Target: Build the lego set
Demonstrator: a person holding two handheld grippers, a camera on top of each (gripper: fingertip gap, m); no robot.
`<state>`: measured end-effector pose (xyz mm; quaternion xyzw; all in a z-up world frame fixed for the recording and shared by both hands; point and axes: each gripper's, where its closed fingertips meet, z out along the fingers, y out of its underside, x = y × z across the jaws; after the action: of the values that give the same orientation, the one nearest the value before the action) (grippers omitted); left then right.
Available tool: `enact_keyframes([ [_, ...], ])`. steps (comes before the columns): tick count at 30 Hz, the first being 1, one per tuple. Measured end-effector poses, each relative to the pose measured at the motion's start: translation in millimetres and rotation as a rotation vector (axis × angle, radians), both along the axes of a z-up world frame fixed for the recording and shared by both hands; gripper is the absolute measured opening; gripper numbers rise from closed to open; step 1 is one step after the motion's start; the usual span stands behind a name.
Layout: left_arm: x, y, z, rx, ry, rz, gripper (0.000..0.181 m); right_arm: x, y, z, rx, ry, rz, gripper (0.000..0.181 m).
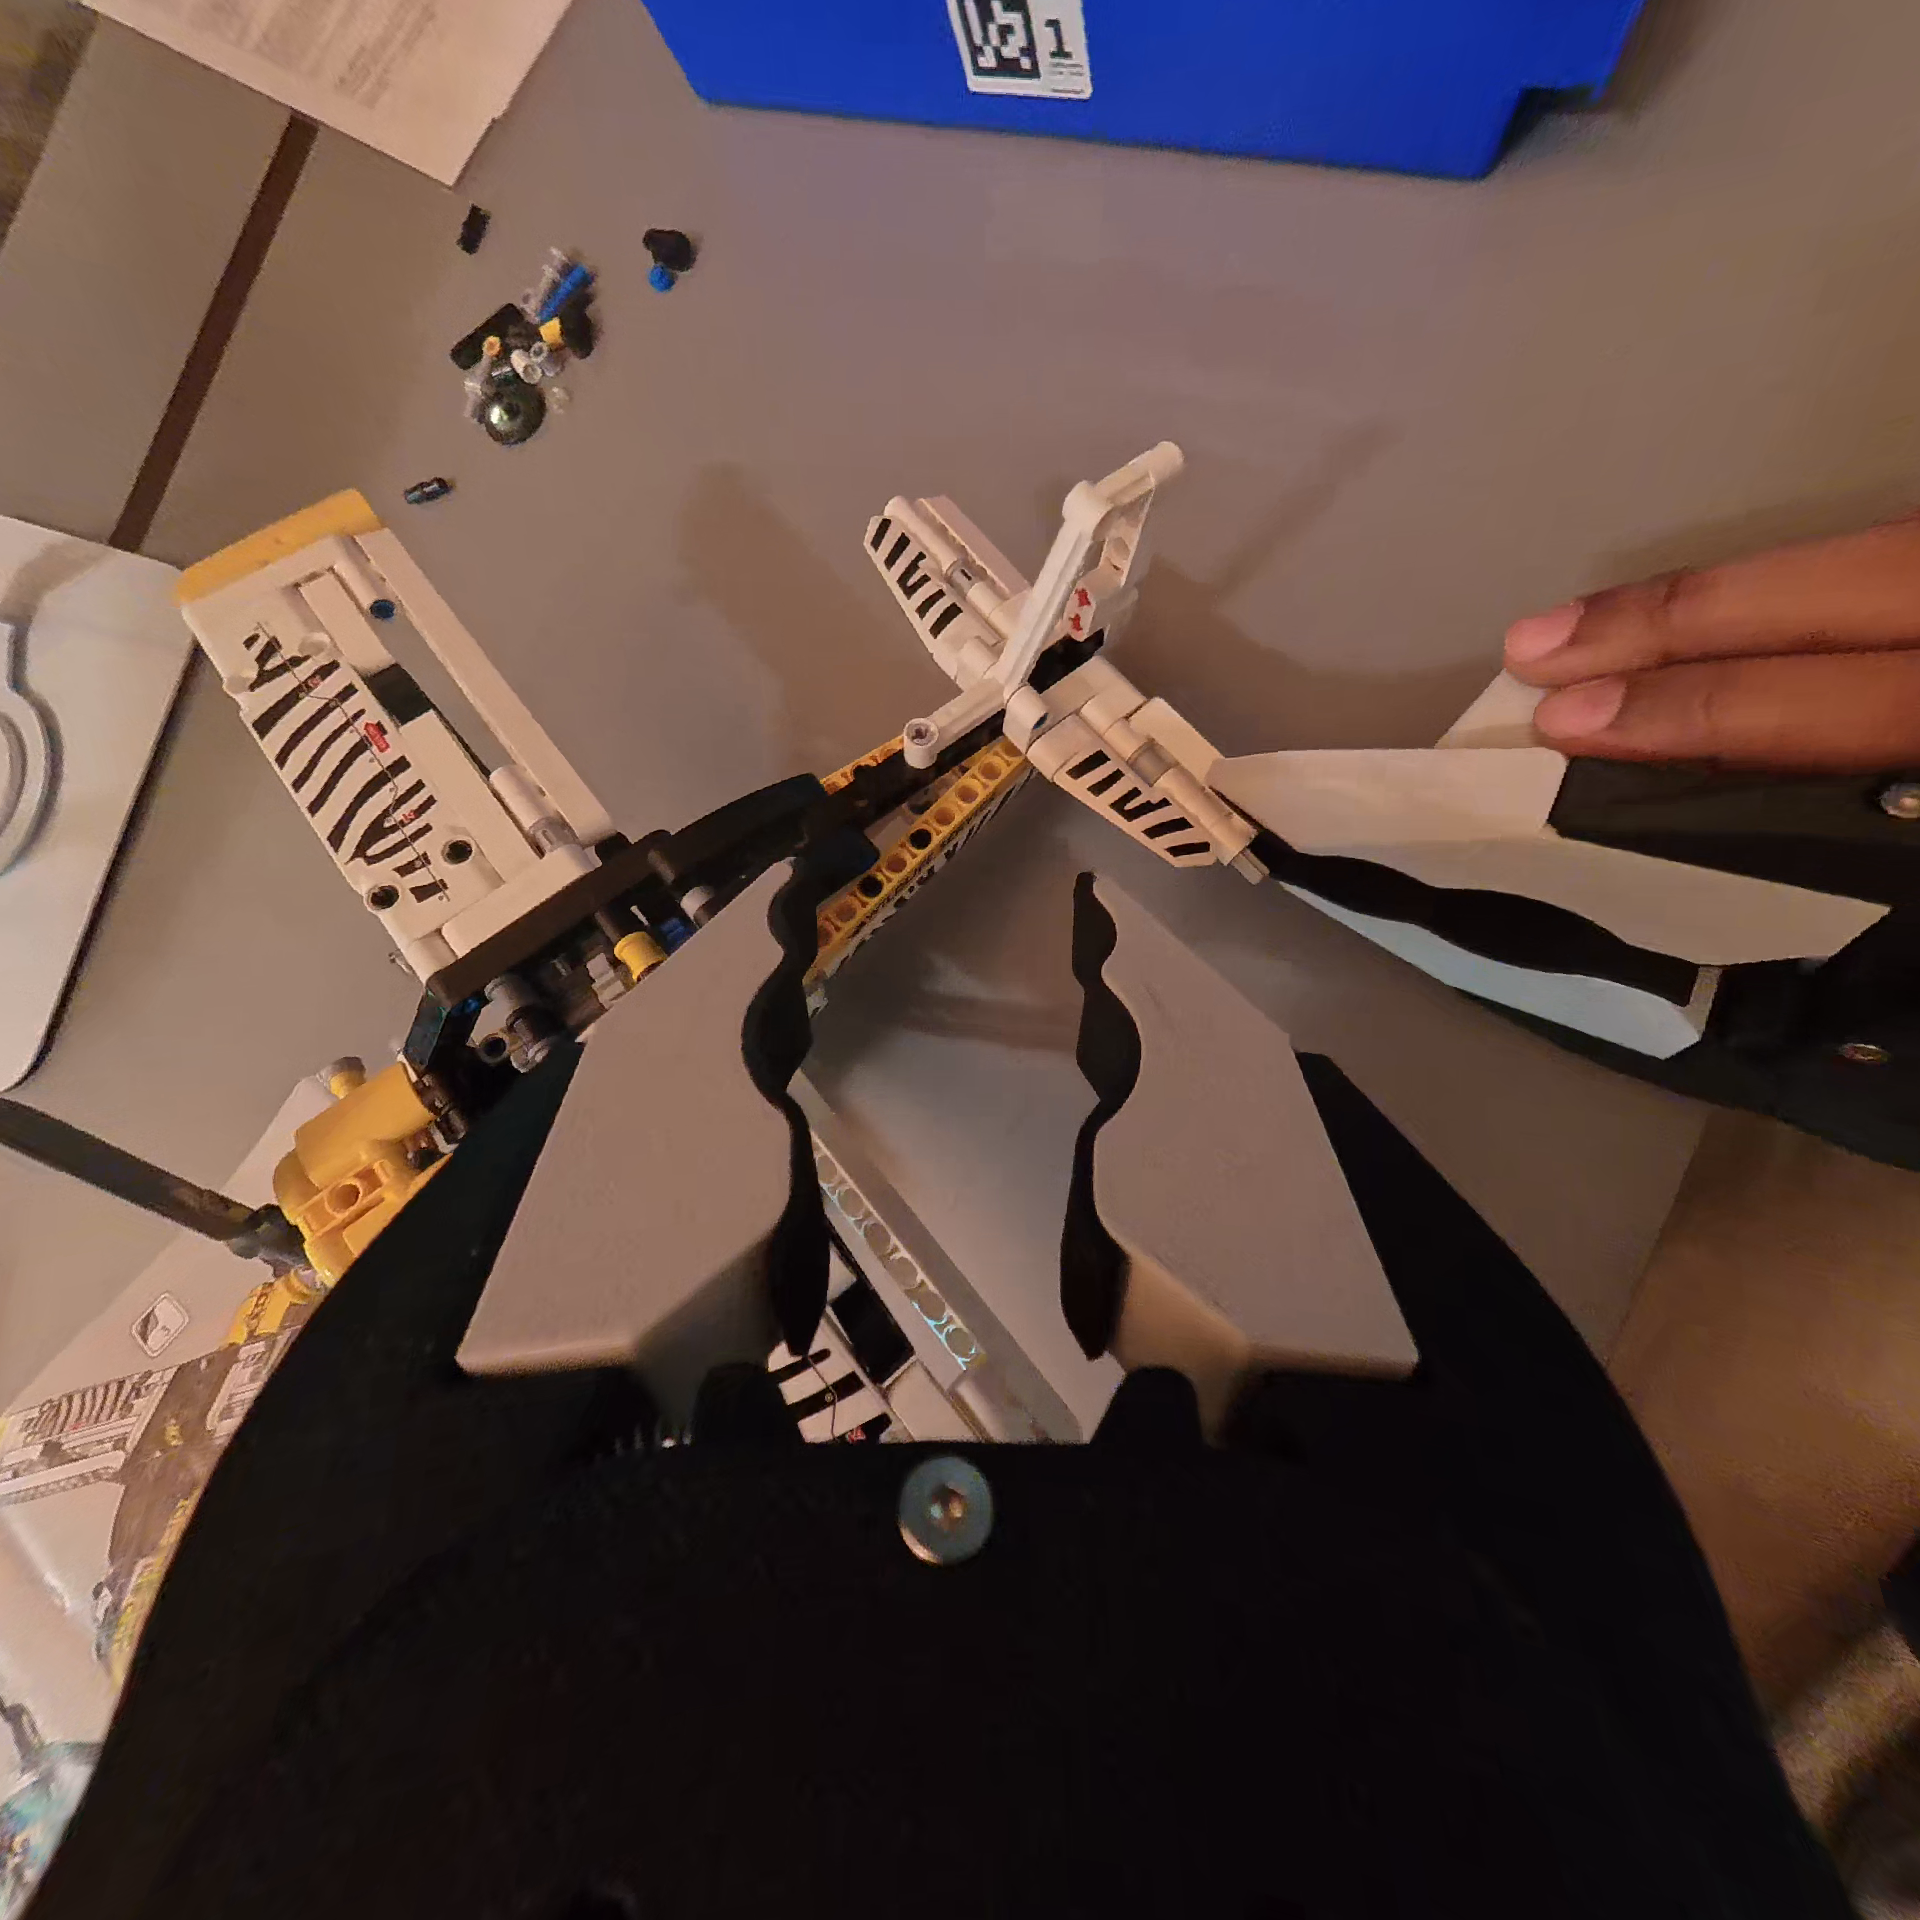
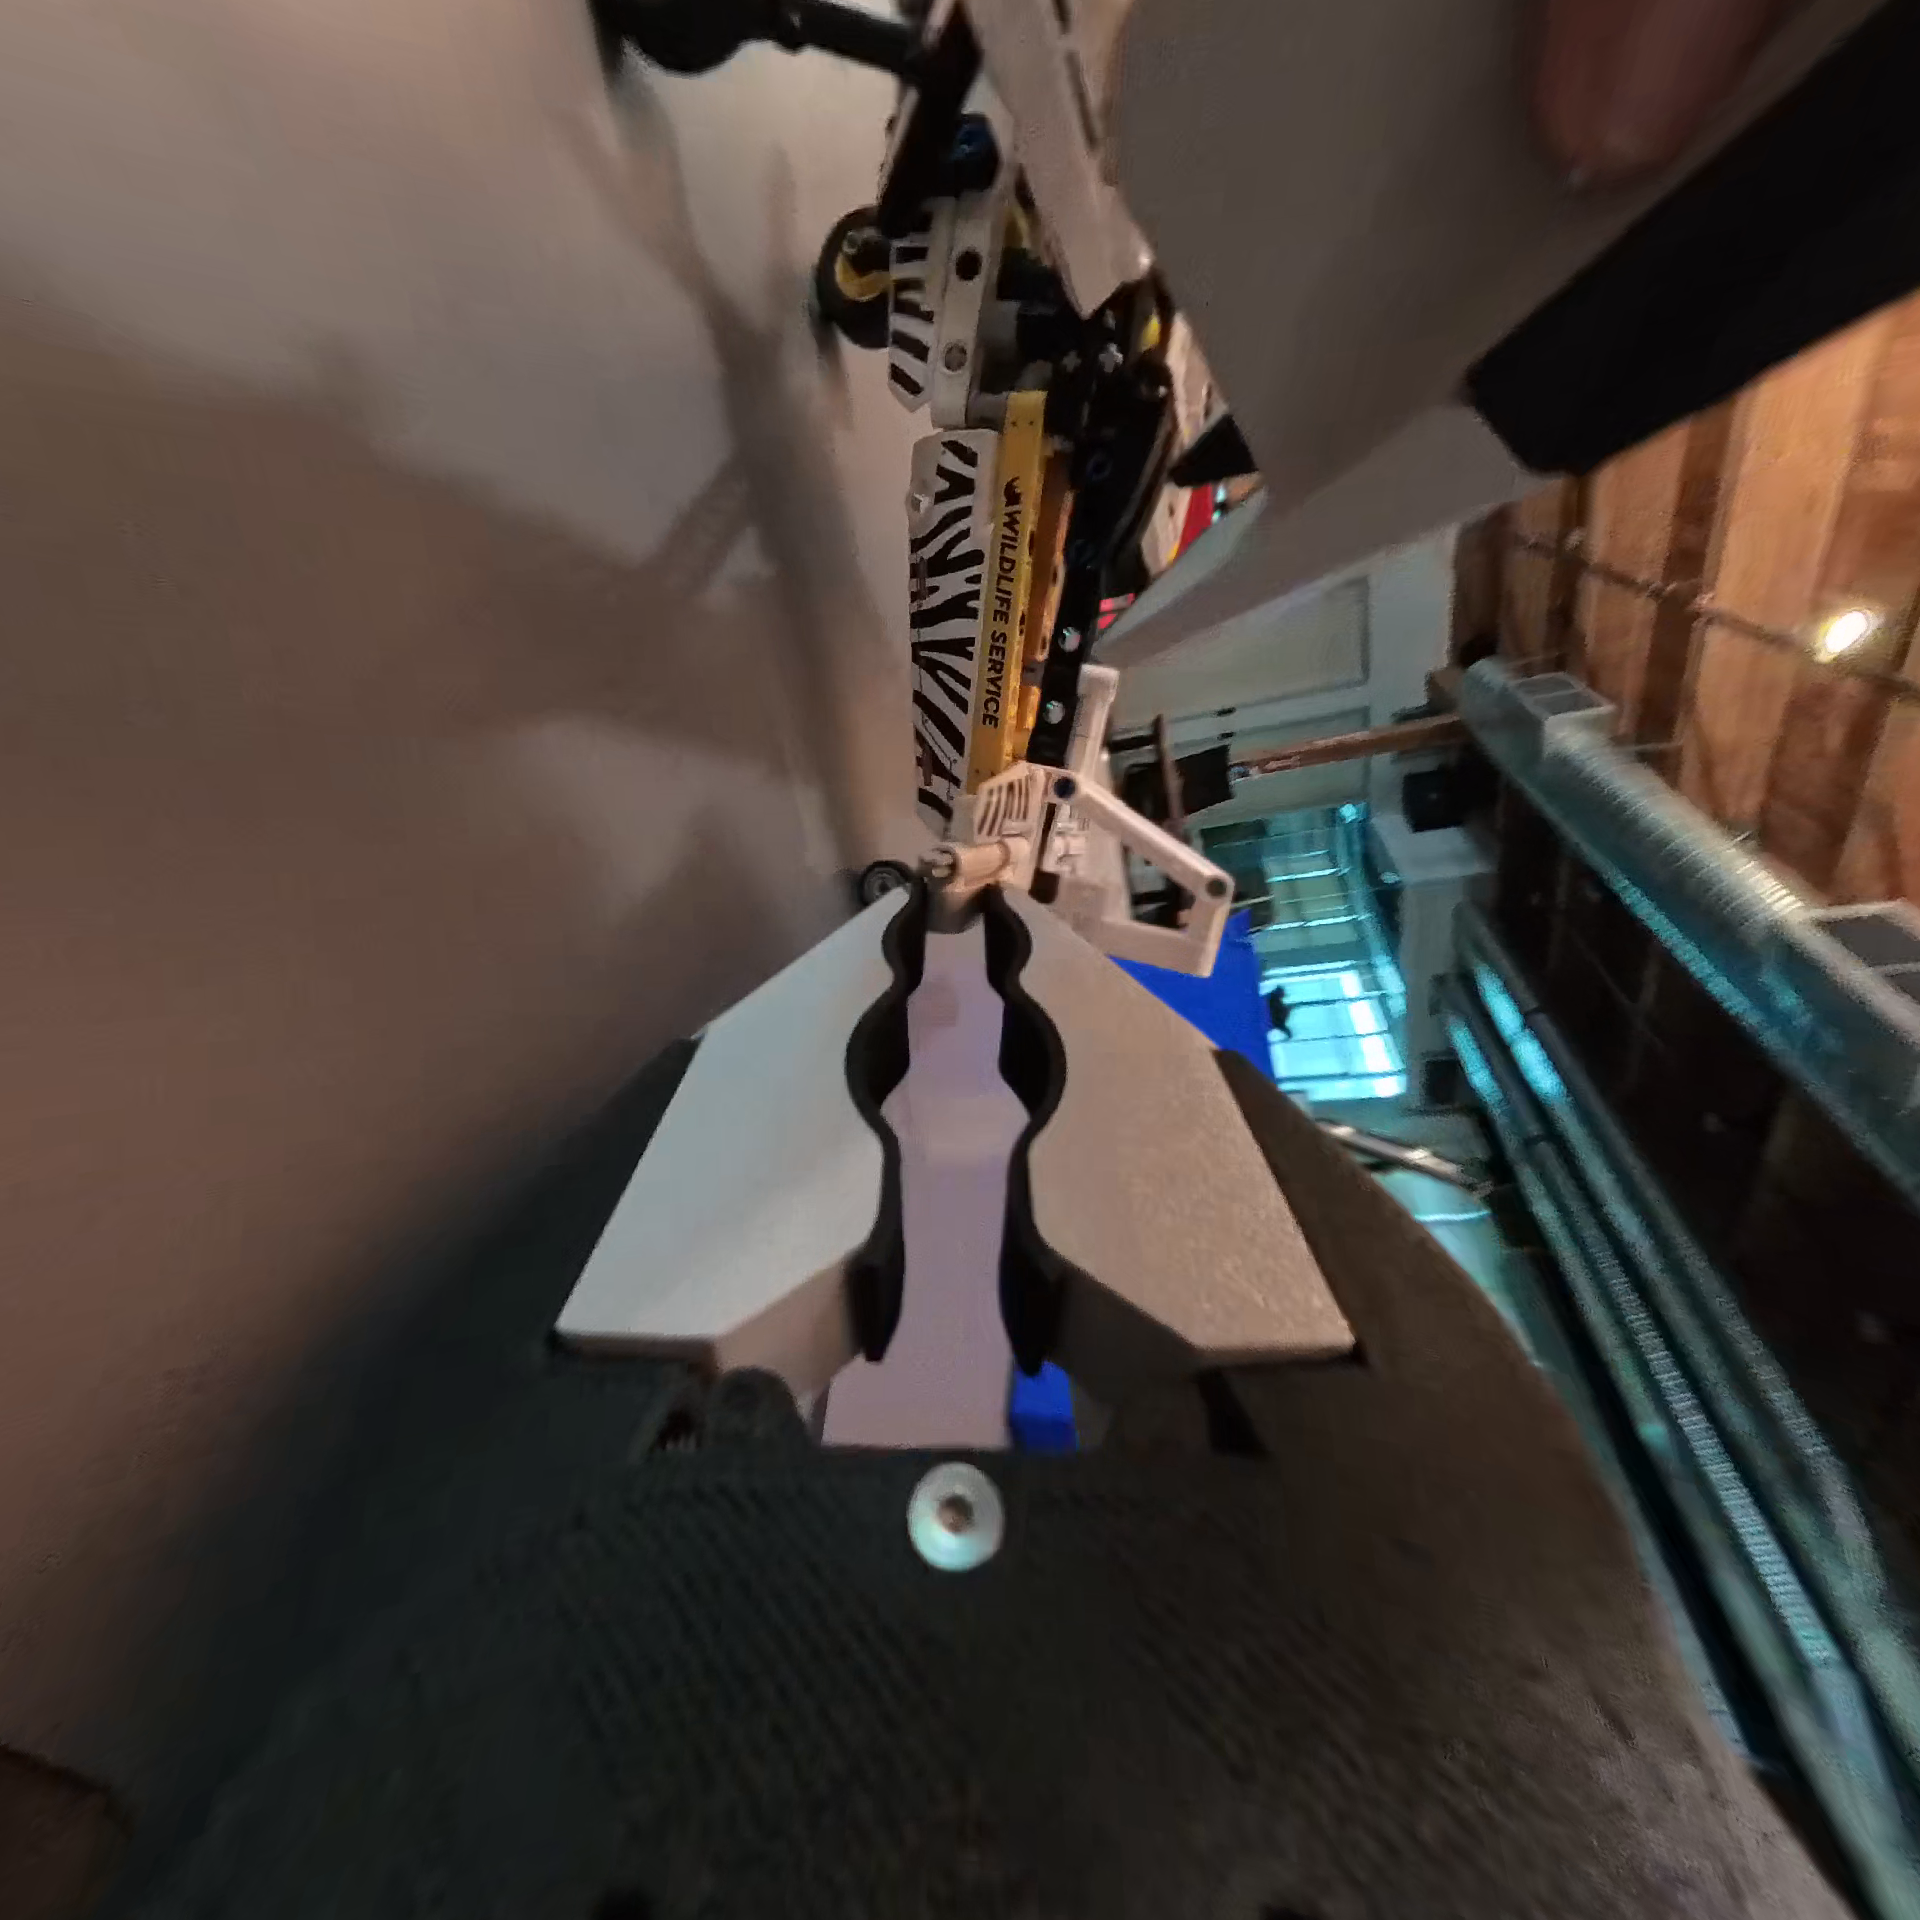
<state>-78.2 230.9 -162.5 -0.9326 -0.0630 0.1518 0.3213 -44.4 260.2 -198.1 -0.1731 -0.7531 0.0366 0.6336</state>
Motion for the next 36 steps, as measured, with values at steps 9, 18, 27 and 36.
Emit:
enact_keyframes([
  [9,-3,-2,4,0.033,-0.029,0.002,0.047,-1,-3,-3,-0.547,-0.1,-0.037,0.011],
  [18,-10,-10,6,0.046,-0.023,0.012,0.05,13,23,21,-0.6,0.032,0.033,0.047],
  [27,-8,-16,8,0.103,-0.102,0.0,0.05,-16,53,42,-1.484,-0.069,0.037,0.044],
  [36,16,-41,20,0.2,-0.147,-0.043,0.051,-30,18,36,-1.944,-0.425,0.255,0.062],
])
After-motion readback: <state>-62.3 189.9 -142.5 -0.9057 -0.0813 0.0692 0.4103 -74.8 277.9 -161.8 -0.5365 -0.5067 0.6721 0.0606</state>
